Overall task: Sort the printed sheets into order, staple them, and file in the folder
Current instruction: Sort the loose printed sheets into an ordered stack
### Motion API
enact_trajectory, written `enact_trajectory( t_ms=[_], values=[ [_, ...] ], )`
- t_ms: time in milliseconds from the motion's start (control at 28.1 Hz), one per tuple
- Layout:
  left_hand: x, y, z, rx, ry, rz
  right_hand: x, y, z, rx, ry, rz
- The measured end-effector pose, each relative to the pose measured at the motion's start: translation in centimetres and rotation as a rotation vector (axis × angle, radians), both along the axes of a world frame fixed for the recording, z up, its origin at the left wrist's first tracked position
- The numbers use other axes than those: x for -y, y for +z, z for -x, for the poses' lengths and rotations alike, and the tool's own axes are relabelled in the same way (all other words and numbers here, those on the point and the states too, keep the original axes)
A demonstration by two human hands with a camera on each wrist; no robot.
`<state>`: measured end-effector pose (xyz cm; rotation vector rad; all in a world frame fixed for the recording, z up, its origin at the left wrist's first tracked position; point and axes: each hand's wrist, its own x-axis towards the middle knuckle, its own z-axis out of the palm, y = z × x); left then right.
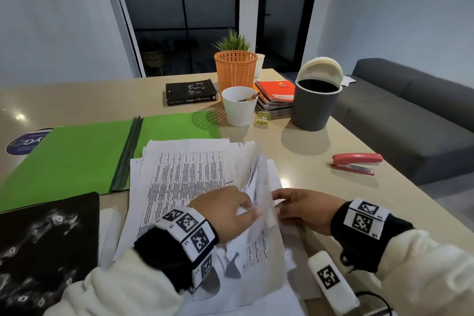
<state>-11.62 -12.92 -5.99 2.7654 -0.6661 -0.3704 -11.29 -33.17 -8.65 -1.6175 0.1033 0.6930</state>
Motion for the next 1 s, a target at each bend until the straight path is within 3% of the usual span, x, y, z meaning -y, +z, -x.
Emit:
enact_trajectory(
  t_ms=[178, 534, 677, 998],
  values=[
    [0.1, 0.2, 0.4, 0.014, 0.0, -0.006, -0.3, -0.5, 0.4, 0.074, 0.067, 0.022],
    [-0.2, -0.6, -0.6, 0.019, -0.046, 0.02, 0.2, -1.6, 0.5, -0.015, -0.094, -0.039],
    [0.0, -0.6, -0.3, 0.002, -0.043, 0.099, 0.1, -1.5, 0.4, 0.009, -0.065, -0.02],
    [0.9, -0.4, 0.5, -0.113, -0.055, 0.028, -0.6, -1.1, 0.9, 0.055, 0.01, -0.014]
  ],
)
